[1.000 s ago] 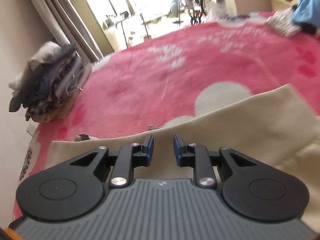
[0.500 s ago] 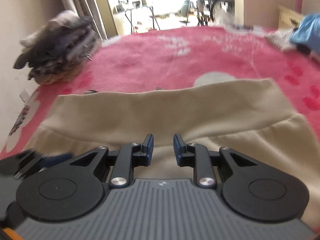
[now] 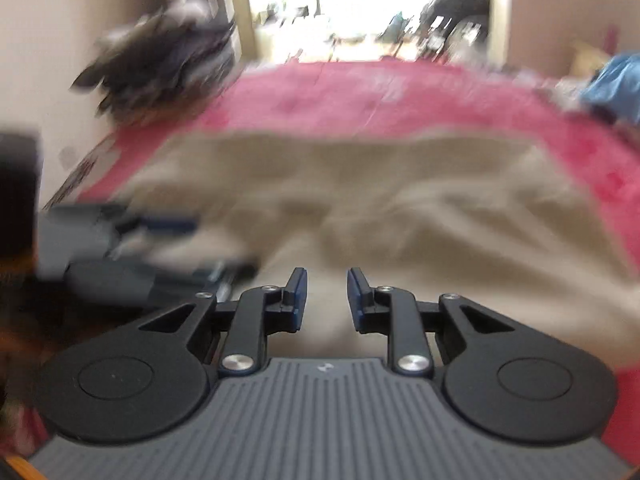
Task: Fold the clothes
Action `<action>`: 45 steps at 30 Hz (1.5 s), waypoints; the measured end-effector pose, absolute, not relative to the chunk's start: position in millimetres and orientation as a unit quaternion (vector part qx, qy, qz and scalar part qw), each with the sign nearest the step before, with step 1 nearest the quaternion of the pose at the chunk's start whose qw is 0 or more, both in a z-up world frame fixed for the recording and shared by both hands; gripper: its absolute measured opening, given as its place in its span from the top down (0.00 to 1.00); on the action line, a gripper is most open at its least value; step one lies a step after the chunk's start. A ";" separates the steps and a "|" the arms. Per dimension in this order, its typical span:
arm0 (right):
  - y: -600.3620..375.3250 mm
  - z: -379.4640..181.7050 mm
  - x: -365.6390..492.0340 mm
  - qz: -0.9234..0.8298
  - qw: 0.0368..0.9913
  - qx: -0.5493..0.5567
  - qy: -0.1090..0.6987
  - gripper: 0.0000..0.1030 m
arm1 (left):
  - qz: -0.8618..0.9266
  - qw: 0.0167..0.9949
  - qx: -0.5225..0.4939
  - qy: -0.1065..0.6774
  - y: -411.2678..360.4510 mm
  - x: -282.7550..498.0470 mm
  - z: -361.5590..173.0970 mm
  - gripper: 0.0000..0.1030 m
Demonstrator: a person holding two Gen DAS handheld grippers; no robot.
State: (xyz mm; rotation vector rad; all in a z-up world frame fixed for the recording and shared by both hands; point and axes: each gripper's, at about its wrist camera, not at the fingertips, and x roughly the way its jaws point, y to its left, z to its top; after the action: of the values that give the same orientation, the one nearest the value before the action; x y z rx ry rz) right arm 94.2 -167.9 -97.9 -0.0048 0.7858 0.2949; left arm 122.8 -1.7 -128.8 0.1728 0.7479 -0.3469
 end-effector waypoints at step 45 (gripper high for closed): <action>39.6 -112.0 56.4 0.461 0.775 -0.371 0.221 0.33 | 0.055 0.873 -0.200 0.441 256.7 104.0 -82.8 0.25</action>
State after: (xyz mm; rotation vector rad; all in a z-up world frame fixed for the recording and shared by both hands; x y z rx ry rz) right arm 56.4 39.6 -112.0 -0.8033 0.4789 0.9975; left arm 104.0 256.7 -82.8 -0.4180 0.9206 0.1148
